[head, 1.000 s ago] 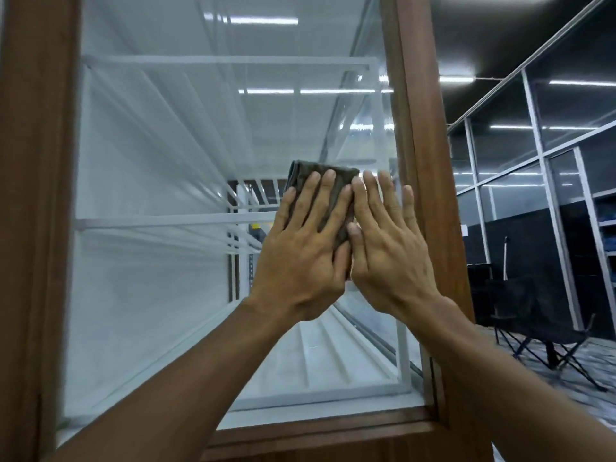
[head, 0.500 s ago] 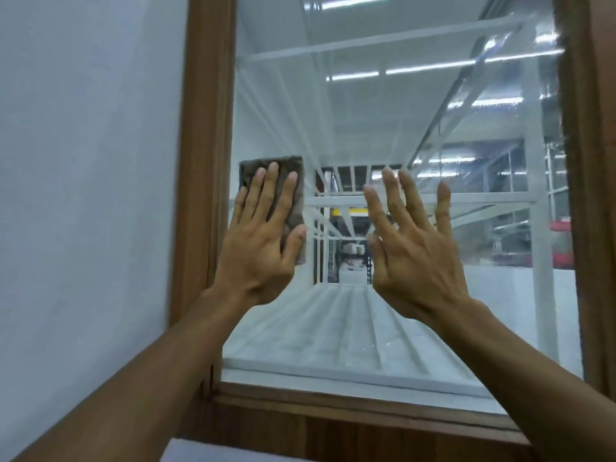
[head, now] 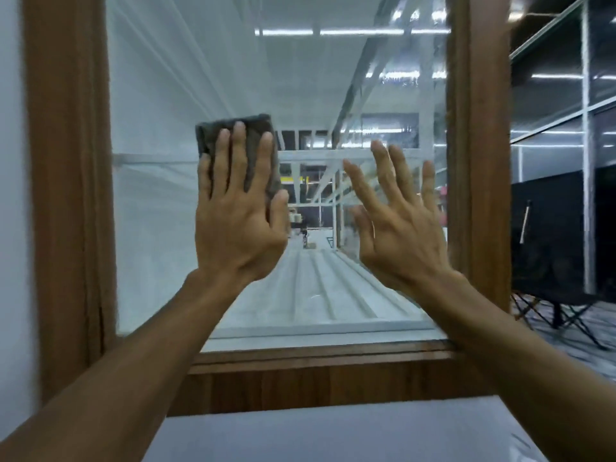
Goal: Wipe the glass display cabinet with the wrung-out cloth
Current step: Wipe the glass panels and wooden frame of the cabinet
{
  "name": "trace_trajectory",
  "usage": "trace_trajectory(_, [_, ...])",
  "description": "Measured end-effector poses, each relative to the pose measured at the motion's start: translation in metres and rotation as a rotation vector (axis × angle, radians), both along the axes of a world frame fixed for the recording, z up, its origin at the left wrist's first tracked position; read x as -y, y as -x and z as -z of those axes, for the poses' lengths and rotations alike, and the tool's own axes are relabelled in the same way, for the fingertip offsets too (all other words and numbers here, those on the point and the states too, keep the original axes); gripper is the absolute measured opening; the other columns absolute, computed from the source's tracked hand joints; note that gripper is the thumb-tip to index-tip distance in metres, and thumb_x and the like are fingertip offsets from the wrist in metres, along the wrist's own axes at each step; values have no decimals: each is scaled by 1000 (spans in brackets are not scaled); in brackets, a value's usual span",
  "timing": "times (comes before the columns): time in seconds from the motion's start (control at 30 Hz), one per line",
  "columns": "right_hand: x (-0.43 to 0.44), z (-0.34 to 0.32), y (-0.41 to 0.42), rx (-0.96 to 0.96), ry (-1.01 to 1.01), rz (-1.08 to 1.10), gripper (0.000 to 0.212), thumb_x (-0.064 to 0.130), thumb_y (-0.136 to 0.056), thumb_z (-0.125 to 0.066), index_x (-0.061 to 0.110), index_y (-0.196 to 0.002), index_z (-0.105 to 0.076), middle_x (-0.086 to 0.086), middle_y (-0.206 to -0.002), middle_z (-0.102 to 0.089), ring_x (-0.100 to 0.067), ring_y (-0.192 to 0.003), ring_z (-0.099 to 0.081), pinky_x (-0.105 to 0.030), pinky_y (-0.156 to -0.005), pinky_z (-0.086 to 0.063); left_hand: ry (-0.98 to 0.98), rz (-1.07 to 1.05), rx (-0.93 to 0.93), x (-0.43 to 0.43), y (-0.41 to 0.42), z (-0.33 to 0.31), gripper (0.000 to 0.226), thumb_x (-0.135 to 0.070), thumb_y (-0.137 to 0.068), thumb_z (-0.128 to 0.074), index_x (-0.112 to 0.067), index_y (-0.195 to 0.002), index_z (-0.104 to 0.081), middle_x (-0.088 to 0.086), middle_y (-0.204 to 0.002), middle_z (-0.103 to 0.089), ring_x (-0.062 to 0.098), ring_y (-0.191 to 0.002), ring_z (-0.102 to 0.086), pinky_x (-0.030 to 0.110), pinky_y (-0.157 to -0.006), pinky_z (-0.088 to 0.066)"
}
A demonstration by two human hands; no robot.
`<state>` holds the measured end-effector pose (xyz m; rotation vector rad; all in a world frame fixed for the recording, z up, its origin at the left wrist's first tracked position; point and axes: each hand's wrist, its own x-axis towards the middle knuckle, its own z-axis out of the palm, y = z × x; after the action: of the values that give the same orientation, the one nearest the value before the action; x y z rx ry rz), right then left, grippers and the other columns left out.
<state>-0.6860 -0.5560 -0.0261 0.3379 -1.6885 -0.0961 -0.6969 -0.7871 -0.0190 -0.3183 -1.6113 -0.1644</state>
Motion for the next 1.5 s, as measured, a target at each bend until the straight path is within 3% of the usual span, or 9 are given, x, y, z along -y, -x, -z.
trace_trajectory(0.07, [-21,3,-4,4,-42,39,60,41,-108,-29,27,-165,-14,-15,-172,-3,-31,-160,0,-63,-126,-4,-101,23,23,-39,-4,-5,69,-41,-105,-31,-15,-166,-11,16,-173,-4,32,-161,0,52,-130,0])
trace_trajectory(0.23, [-63,8,-13,-53,-82,85,61,41,-106,-30,21,-163,-22,-23,-170,-9,-36,-158,-7,-62,-126,-4,386,13,3,-84,-2,23,68,-40,-107,-33,-16,-166,-11,13,-174,-1,28,-161,4,54,-130,-5])
trace_trajectory(0.37, [-81,14,-11,-89,47,54,68,40,-106,-36,10,-163,-17,-25,-169,-9,-37,-158,-7,-56,-128,-3,133,47,-2,-122,-4,-8,69,-40,-105,-30,-14,-166,-10,14,-174,-1,30,-161,2,52,-130,1])
trace_trajectory(0.5, [-81,22,-9,-160,154,-71,64,20,-105,-40,-4,-160,-18,-22,-169,-14,-35,-158,-12,-53,-129,-6,358,73,-14,-179,-4,-7,66,-39,-108,-22,-13,-166,-5,15,-174,2,30,-161,5,53,-129,-1])
trace_trajectory(0.77, [-97,37,-12,-139,197,-233,56,12,-104,-34,-2,-158,-26,-17,-168,-23,-32,-158,-16,-49,-130,-9,365,100,-7,-196,-8,9,66,-41,-109,-17,-10,-166,-9,16,-173,-3,30,-161,1,52,-130,-1])
trace_trajectory(1.1, [-96,80,-16,-80,268,-168,58,11,-105,-37,-2,-160,-23,-19,-170,-16,-35,-158,-10,-55,-129,-8,702,80,11,-148,-6,68,66,-43,-109,-28,-11,-165,-15,14,-173,-7,29,-161,-2,50,-131,-5])
trace_trajectory(1.17, [-93,93,-18,-56,266,-124,60,14,-104,-34,0,-161,-19,-17,-171,-12,-34,-159,-8,-53,-129,-3,672,53,-12,-133,-3,55,66,-45,-109,-28,-14,-166,-15,14,-173,-8,29,-161,-4,51,-130,-8])
trace_trajectory(1.27, [-83,93,-17,-60,290,-38,63,23,-104,-31,0,-161,-16,-19,-171,-9,-34,-159,-5,-52,-128,5,417,51,20,-138,-6,32,68,-45,-108,-25,-14,-166,-8,15,-173,-2,30,-161,0,52,-130,-3])
trace_trajectory(1.5, [-40,74,-15,-33,142,-60,61,30,-107,-23,1,-161,-18,-21,-170,-9,-33,-159,-2,-51,-128,5,469,69,12,-85,-3,60,67,-43,-108,-37,-15,-165,-18,14,-173,-9,29,-161,-4,53,-130,-11])
